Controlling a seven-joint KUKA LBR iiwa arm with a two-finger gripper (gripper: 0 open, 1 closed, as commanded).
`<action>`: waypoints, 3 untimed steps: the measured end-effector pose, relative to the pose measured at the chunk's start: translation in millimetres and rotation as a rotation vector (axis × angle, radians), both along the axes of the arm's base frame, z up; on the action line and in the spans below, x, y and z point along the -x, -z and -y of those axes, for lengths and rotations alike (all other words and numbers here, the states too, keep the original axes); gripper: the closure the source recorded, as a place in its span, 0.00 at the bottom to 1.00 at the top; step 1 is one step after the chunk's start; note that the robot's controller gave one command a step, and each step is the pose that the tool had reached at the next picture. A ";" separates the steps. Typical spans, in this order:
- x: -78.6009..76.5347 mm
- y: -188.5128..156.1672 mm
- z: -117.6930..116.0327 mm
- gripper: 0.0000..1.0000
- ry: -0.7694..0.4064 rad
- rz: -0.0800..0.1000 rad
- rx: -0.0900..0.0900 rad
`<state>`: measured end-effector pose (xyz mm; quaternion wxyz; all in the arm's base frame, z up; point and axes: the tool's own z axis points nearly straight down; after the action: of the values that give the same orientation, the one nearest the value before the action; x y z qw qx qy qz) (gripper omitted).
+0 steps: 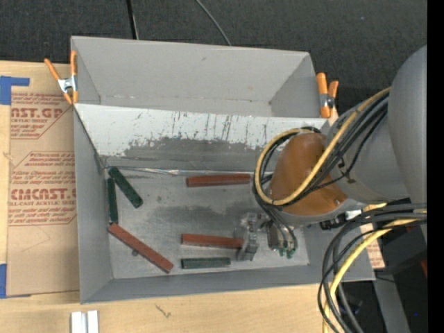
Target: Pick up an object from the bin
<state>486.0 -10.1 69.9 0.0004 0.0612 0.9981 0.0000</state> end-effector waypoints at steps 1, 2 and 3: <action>-22.1 -23.2 19.9 1.00 0.014 -0.004 -0.001; -8.4 -174.4 -26.9 1.00 0.057 0.002 0.000; -8.2 -174.2 -26.5 0.00 0.058 0.001 0.000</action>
Offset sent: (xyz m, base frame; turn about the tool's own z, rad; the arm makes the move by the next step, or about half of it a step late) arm 0.0078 0.0260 0.1745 0.0593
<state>494.2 16.4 244.1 0.0009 0.0902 0.9959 -0.0001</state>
